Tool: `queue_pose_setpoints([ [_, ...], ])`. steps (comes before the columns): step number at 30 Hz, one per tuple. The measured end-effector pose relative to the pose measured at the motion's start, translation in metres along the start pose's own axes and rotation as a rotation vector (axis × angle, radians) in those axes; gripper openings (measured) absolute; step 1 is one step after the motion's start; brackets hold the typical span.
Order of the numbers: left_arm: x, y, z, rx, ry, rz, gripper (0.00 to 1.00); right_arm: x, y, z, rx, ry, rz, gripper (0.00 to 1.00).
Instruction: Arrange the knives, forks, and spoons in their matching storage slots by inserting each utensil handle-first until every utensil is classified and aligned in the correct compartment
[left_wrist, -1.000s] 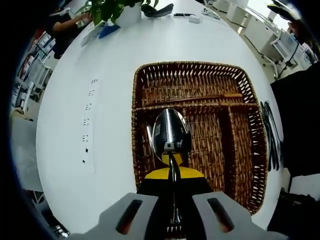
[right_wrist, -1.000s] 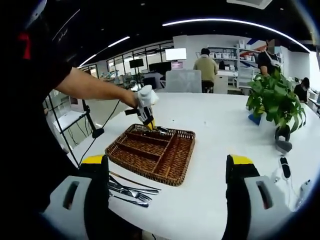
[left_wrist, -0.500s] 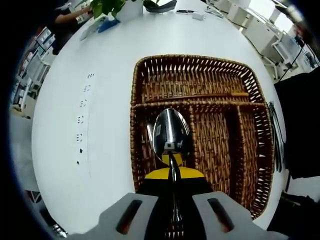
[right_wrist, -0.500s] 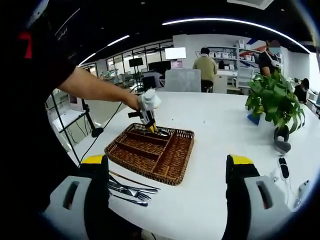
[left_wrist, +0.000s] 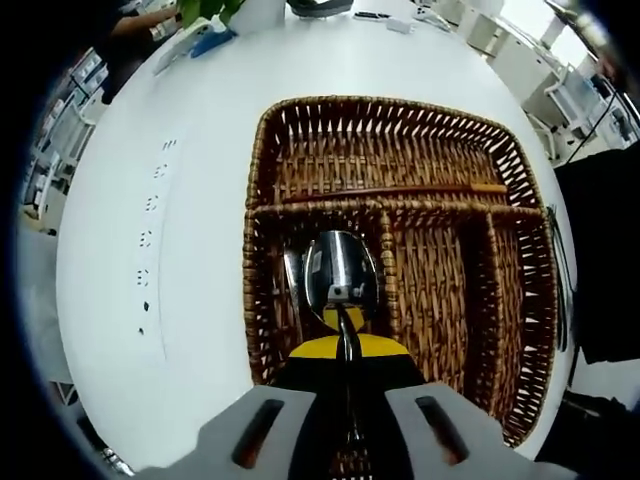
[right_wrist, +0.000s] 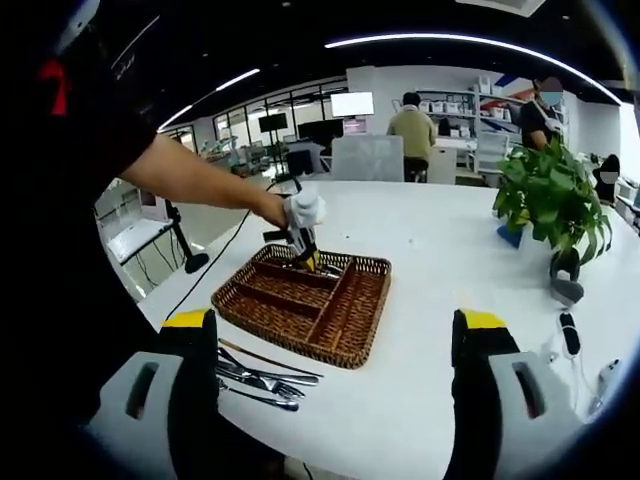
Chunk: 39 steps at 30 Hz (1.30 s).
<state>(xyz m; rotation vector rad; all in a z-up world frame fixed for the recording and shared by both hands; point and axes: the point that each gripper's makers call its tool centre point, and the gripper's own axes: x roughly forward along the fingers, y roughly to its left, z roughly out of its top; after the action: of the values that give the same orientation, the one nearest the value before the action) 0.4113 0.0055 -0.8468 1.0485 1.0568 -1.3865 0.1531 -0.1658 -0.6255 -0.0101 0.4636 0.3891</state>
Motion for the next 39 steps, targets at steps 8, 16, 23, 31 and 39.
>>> queue_pose_setpoints([
  [8, 0.007, 0.003, -0.008, -0.004, 0.013, 0.013, 0.01, 0.0, 0.001, -0.003, 0.005, 0.003, -0.002, 1.0],
  [16, 0.013, 0.003, -0.004, 0.019, -0.02, 0.041, 0.02, 0.002, 0.004, -0.002, 0.005, 0.003, 0.005, 1.0],
  [23, 0.018, 0.006, -0.004, 0.02, -0.022, 0.072, 0.03, 0.0, 0.006, 0.0, -0.004, 0.0, 0.011, 1.0],
  [31, 0.006, 0.015, -0.009, 0.026, -0.084, 0.158, 0.17, -0.003, 0.009, -0.001, -0.008, 0.0, 0.02, 1.0],
  [39, -0.032, 0.013, -0.015, -0.056, -0.196, 0.21, 0.3, 0.004, 0.016, 0.004, -0.025, -0.012, 0.06, 1.0],
])
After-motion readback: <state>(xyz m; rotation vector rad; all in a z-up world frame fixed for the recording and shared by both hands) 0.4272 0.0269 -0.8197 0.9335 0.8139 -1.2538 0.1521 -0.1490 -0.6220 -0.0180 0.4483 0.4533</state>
